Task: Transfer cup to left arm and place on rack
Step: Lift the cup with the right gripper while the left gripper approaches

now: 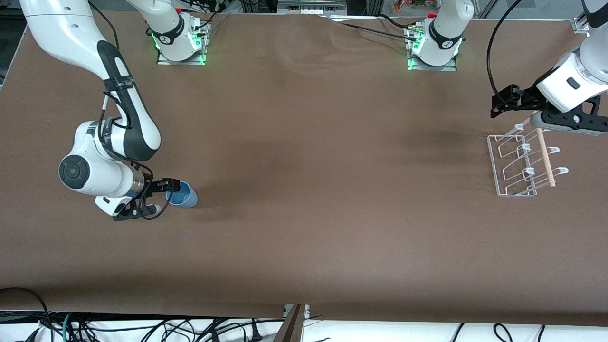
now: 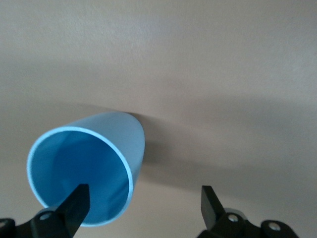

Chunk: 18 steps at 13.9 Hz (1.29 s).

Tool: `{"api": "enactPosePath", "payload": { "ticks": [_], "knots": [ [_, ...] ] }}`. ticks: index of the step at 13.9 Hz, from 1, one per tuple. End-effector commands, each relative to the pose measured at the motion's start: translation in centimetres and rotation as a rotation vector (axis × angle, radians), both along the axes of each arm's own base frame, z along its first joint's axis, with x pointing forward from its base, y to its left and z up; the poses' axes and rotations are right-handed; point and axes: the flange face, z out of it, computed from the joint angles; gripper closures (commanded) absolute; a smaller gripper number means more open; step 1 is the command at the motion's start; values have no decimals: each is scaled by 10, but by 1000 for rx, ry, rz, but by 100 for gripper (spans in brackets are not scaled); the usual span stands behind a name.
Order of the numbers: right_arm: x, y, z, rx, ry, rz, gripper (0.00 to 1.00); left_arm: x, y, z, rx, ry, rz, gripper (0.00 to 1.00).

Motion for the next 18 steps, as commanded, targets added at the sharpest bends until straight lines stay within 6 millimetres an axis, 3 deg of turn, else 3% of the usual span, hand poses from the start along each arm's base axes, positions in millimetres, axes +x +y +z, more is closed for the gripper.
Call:
{"api": "enactPosePath", "payload": {
  "ticks": [1,2,3,4,10,13,15,18],
  "knots": [
    [-7,1,-9,4,11,-13,40,2,-2,4,19,5,4,0],
    [-7,1,-8,3,17,-13,79,2,-2,4,19,5,3,0],
    [-7,1,-8,6,16,-16,94,2,-3,4,18,4,-3,0],
    [-7,1,-9,6,17,-16,98,2,-3,4,19,4,-6,0],
    [-1,0,0,5,-5,-83,100,0,-12,0,8,33,-18,0],
    [10,3,14,43,-34,-121,100,-4,-18,-6,9,76,-33,0],
    [20,12,31,146,-45,-200,100,0,-23,-13,-20,87,-37,0],
    [29,51,50,261,-65,-229,100,10,-28,-35,-56,125,-38,0]
  ]
}}
